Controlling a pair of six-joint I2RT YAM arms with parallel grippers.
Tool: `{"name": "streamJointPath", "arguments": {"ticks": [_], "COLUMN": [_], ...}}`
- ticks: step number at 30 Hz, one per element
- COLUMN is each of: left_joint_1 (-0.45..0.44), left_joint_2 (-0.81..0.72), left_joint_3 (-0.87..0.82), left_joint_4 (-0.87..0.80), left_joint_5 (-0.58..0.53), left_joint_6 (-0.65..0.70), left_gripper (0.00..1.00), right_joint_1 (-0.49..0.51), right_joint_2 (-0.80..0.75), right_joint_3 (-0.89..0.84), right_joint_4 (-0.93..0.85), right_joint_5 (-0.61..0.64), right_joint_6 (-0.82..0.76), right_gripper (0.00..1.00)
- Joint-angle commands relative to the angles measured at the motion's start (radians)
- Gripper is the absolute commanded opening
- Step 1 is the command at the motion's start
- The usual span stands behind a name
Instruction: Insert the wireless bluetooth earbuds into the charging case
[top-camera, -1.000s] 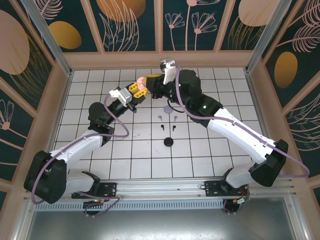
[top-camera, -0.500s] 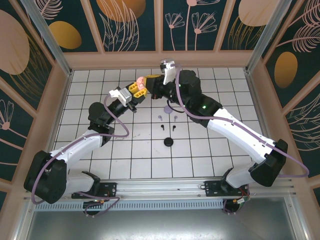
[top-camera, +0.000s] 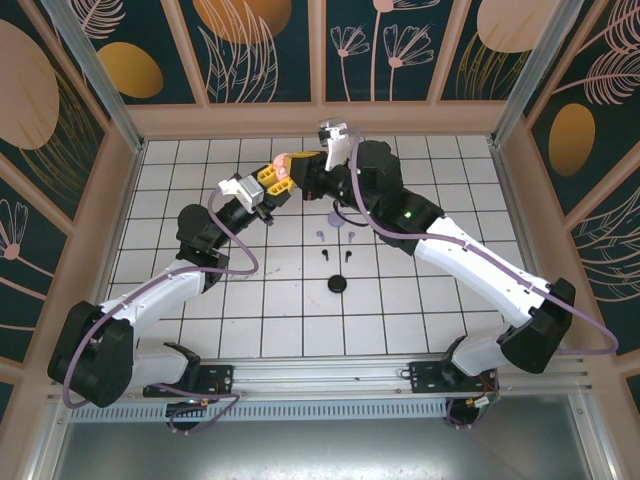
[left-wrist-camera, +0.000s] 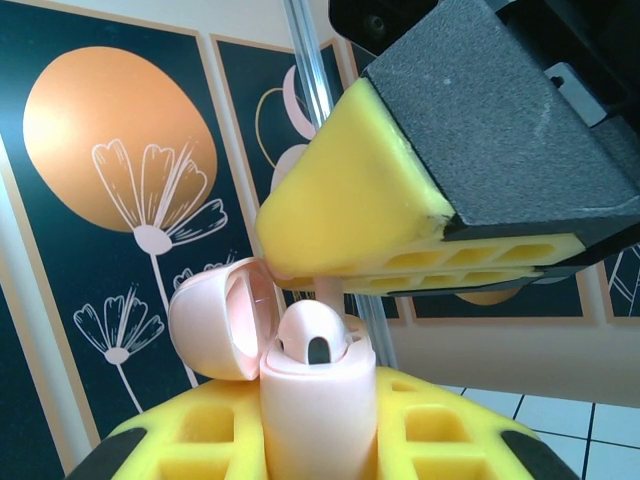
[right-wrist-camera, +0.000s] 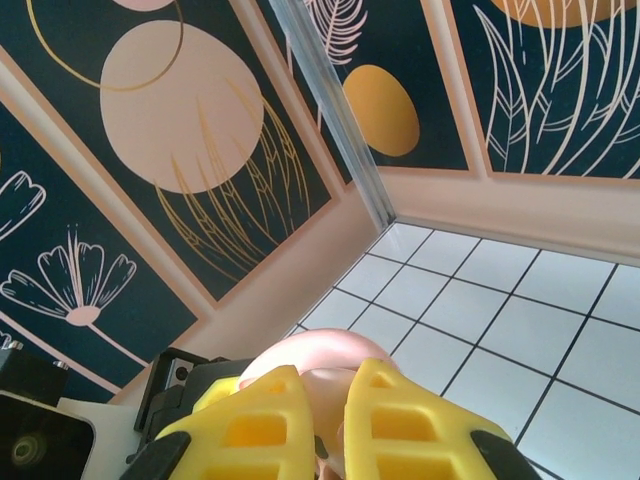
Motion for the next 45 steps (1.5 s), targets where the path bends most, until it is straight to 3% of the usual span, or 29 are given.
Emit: {"name": "streamJointPath", "arguments": {"ticks": [1, 14, 22, 37, 42, 45], "left_joint_1": [-0.007, -0.007, -0.006, -0.006, -0.006, -0.006], "left_joint_2": [0.001, -0.001, -0.001, 0.007, 0.011, 0.016], "left_joint_3": [0.030, 0.031, 0.027, 0.022, 0.017, 0.015], "left_joint_4": [0.019, 0.015, 0.014, 0.020, 0.019, 0.006], "left_joint_5": [0.009, 0.012, 0.018, 0.011, 0.020, 0.037], "left_joint_6": [0.004, 0.003, -0.003, -0.014, -0.018, -0.021], "left_gripper": [0.00, 0.00, 0.00, 0.00, 0.00, 0.00], "right_joint_1": [0.023, 0.017, 0.014, -0.004, -0.052, -0.104], "right_joint_2": [0.024, 0.023, 0.036, -0.036, -0.019, 0.054], "right_joint_3": [0.001, -0.015, 0.025, 0.086, 0.152, 0.253], "right_joint_4": [-0.044, -0.076, -0.044, -0.030, -0.113, -0.216], "right_joint_5": [-0.006, 0.081, 0.084, 0.079, 0.045, -0.019], "right_joint_6": [-0.029, 0.009, 0.062, 0.105, 0.118, 0.116], "right_gripper": [0.10, 0.13, 0.33, 0.60, 0.59, 0.43]}}
